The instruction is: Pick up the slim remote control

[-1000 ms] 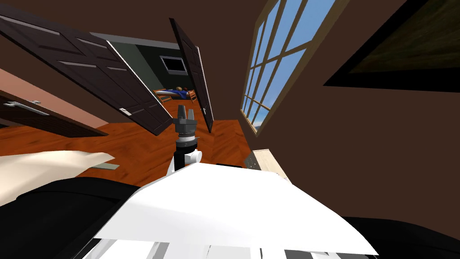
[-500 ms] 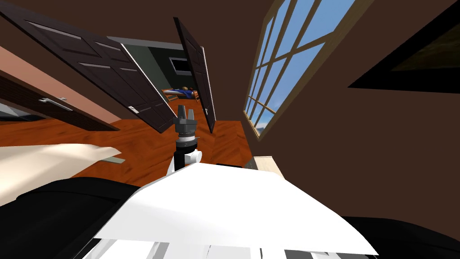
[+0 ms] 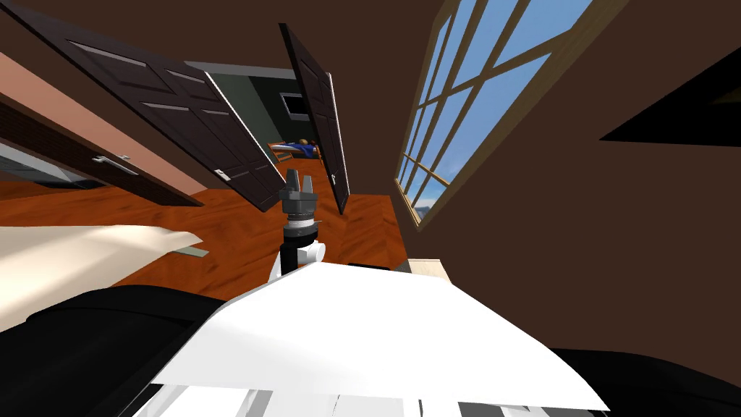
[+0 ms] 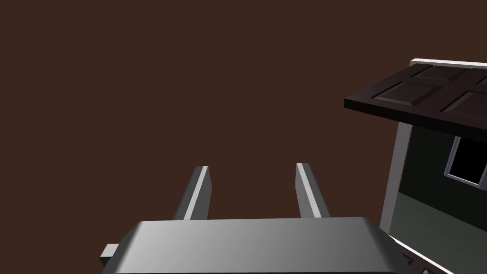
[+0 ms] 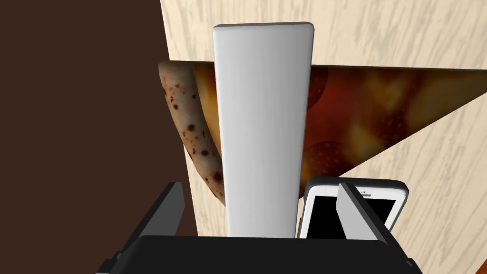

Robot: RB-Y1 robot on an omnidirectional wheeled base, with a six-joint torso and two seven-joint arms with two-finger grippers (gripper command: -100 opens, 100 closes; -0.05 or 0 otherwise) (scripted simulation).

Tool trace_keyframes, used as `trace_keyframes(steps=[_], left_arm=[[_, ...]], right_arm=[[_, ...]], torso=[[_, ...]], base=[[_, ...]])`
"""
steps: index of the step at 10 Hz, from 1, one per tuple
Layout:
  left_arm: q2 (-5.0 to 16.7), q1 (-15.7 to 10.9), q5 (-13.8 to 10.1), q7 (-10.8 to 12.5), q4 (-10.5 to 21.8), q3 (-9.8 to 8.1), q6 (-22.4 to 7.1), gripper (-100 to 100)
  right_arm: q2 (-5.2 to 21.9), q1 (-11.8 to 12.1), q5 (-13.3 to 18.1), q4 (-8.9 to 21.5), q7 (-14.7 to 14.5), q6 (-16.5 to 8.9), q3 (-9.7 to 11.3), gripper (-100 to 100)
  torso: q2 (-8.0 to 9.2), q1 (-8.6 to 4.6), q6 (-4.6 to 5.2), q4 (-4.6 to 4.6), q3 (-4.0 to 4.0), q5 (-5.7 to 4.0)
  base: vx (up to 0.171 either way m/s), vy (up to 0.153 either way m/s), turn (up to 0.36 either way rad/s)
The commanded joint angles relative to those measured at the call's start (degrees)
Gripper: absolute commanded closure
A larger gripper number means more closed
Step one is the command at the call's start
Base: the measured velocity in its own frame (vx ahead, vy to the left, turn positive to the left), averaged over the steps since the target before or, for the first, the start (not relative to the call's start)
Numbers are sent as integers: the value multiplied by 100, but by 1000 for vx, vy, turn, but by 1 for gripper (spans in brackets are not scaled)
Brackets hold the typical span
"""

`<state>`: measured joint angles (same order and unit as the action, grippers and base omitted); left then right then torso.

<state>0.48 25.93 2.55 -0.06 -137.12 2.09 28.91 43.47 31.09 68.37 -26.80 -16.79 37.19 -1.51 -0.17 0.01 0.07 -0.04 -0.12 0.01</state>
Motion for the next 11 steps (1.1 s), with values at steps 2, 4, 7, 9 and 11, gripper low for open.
trace_keyframes(steps=[2,4,7,9,11], left_arm=[[0,0,0,0,0,0,0,0],[0,-1,0,0,1,0,0,0],[-1,-1,0,0,0,1,0,0],[-1,-1,0,0,0,1,0,0],[-1,-1,0,0,0,1,0,0]], right_arm=[[-174,-134,-77,113,14,-186,127,-100],[-315,-242,-139,206,26,-334,230,-100],[-281,-211,-131,212,-33,-251,178,100],[-280,-210,-131,212,-33,-248,178,100],[-279,-211,-131,212,-34,-250,178,0]], torso=[[13,13,0,3,8,3],[44,-3,0,11,26,-1],[29,9,0,8,18,6],[27,1,-1,8,17,1],[25,0,-1,7,16,1]], base=[[-25,-24,77],[-68,-71,103],[-11,-14,6],[0,0,0],[0,0,0]])
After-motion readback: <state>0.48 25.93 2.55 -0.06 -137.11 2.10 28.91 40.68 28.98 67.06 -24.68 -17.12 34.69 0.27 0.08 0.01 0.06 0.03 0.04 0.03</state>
